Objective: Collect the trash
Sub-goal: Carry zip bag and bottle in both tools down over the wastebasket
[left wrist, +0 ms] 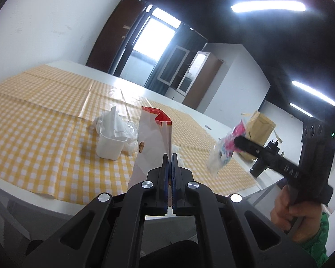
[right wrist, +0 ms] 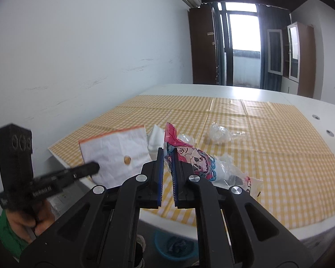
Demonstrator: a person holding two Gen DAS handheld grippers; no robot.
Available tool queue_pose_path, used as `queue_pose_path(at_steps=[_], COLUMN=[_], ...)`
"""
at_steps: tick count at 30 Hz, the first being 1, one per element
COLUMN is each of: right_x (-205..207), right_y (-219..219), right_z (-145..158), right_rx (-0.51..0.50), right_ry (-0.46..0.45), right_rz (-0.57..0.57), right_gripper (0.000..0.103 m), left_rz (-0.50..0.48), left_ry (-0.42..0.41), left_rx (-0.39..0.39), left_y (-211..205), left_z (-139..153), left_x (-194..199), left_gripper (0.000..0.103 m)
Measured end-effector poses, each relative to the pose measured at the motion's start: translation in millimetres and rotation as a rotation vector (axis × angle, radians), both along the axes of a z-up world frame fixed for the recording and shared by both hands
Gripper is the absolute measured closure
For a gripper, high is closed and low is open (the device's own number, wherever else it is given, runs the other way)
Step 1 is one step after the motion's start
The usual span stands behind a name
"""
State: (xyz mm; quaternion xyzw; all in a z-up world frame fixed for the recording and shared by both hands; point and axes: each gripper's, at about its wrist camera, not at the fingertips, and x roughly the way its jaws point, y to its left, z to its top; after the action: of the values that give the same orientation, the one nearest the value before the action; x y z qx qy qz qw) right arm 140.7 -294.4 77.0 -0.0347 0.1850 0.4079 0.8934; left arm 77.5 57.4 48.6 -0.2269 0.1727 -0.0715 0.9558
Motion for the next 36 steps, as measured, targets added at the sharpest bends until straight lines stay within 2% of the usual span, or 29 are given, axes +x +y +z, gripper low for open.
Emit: queue_pose_path(at_steps=[5, 16, 22, 30, 36], right_x=[-40, -97, -117, -131, -130], right_y=[-13, -36, -43, -30, -18], right_z=[-19, -45, -57, -81, -105], right_rx=[0.027, 0.032, 0.032, -0.007, -0.033], right_ry=[0.007, 0.044, 0.074, 0.134, 0.178], right_rz=[0.032, 0.123, 0.134, 0.165, 0.173], right_gripper=[0.097, 0.097, 0.097, 0.097, 0.097], left_rz=[-0.003, -0.049, -0.079, -0.112, -0.163], left_ry=[-0.042, -0.058, -0.031, 0.02, 0.083], left_rx=[0.071, 0.121, 0.138, 0.175, 0.135], left_y=[-13, -20, -21, -29, -26], left_z=[7, -1, -17, -40, -66], left_x=[-28, -71, -85, -107, -109], left_gripper=[0.102, 0.102, 0.102, 0.102, 0.102])
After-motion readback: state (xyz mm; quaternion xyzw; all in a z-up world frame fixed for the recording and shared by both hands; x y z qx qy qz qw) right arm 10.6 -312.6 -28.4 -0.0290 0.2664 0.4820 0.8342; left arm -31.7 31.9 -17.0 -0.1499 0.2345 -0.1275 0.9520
